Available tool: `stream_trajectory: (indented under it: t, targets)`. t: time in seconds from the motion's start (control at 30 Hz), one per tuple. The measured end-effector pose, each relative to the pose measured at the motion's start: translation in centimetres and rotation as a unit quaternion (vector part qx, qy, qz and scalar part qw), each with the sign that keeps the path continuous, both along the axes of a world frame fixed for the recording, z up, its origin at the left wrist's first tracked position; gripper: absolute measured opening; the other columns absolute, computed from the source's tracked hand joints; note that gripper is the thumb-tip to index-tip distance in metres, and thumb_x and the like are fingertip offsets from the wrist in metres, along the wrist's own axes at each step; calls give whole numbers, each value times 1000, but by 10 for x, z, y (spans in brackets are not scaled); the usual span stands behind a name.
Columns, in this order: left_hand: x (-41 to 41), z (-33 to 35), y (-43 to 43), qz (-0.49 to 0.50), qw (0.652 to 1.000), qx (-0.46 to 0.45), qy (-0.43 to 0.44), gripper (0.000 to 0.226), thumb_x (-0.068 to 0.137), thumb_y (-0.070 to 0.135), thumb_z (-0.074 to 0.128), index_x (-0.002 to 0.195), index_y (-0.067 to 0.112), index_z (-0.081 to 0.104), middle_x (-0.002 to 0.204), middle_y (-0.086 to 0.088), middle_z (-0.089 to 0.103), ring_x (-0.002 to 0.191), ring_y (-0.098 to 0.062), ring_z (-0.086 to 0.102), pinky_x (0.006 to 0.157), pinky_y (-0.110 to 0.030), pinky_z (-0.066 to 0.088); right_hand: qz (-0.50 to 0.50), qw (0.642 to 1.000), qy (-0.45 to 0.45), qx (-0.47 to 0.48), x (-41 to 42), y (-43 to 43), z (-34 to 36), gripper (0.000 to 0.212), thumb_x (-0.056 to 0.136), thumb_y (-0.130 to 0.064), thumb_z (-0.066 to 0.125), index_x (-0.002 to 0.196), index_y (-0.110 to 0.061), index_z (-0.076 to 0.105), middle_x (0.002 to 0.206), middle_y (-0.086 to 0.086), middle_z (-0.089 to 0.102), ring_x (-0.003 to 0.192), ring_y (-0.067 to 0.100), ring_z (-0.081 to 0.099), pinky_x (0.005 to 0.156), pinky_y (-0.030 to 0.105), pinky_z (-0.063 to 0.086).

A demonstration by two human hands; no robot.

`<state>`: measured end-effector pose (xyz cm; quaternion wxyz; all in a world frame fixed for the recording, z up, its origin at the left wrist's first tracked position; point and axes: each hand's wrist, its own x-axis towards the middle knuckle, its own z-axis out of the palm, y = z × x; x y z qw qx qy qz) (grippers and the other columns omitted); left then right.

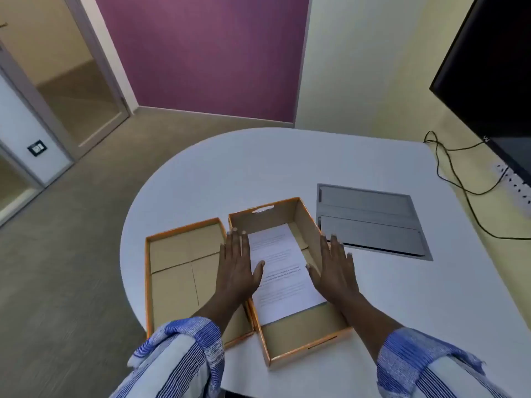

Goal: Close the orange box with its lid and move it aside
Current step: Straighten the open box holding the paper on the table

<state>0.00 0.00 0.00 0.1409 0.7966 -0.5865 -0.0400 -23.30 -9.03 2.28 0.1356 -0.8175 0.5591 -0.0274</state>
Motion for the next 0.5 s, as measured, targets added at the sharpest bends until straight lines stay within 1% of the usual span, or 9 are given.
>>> stream_trajectory:
  t: [0.07, 0.17, 0.23, 0.27, 0.33, 0.37, 0.43, 0.47, 0.5]
  targets:
    - [-1, -6, 7, 38, 999, 11, 32, 88, 97, 56, 39, 162, 8, 6, 171, -17, -1, 158, -32, -2, 126, -43, -3, -31, 999, -3, 42, -3, 4, -4, 85, 98, -57, 41, 160, -20, -4, 169, 11, -8, 155, 34, 5, 124, 52, 11]
    - [-7, -18, 17, 76, 992, 27, 100, 88, 99, 55, 41, 163, 11, 0, 171, -14, -5, 159, -30, -4, 125, -39, -2, -59, 996, -6, 73, -8, 9, -11, 86, 97, -56, 45, 159, -20, -2, 169, 12, -3, 152, 36, 17, 121, 52, 24]
    - [-10, -21, 18, 108, 980, 28, 162, 87, 100, 52, 43, 162, 10, -1, 171, -13, -5, 159, -29, -3, 126, -39, 6, -74, 994, -9, 77, -7, 8, -9, 87, 97, -55, 47, 159, -20, -1, 168, 12, 8, 148, 36, 29, 115, 50, 32]
    - [-10, -21, 17, 120, 974, 29, 190, 85, 101, 49, 44, 162, 9, 1, 171, -14, -2, 159, -29, -1, 127, -40, 11, -85, 993, -18, 81, -7, 5, -8, 87, 96, -53, 50, 159, -20, 0, 166, 12, 18, 145, 35, 35, 111, 48, 37]
    - [-12, -24, 19, 132, 959, 31, 250, 79, 102, 40, 47, 162, 8, 7, 170, -14, 12, 157, -30, 12, 126, -43, 23, -106, 990, -34, 83, -8, 1, -5, 84, 97, -46, 54, 159, -19, 4, 155, 13, 39, 132, 33, 51, 100, 45, 47]
    - [-13, -23, 19, 132, 951, 30, 280, 75, 102, 35, 47, 162, 9, 10, 167, -15, 22, 154, -31, 23, 122, -44, 30, -116, 990, -36, 79, -9, -1, -5, 80, 98, -40, 54, 159, -19, 6, 148, 12, 47, 125, 33, 56, 95, 43, 50]
    - [-14, -21, 20, 127, 936, 21, 327, 70, 102, 26, 47, 162, 15, 14, 153, -15, 45, 136, -33, 48, 108, -39, 44, -134, 988, -33, 64, -10, -4, -5, 68, 101, -28, 49, 158, -18, 14, 141, 11, 55, 117, 32, 61, 92, 41, 51]
    - [-13, -20, 19, 125, 931, 15, 341, 69, 101, 22, 47, 162, 18, 14, 146, -15, 52, 127, -33, 55, 101, -37, 47, -145, 987, -32, 54, -12, -5, -6, 62, 102, -23, 46, 157, -18, 20, 139, 10, 58, 116, 32, 62, 93, 41, 51]
    - [-13, -19, 17, 123, 928, 10, 353, 69, 101, 19, 46, 162, 20, 15, 142, -15, 56, 120, -33, 59, 98, -37, 49, -155, 986, -34, 48, -13, -5, -5, 56, 102, -17, 44, 155, -18, 27, 138, 10, 60, 116, 32, 63, 94, 42, 51]
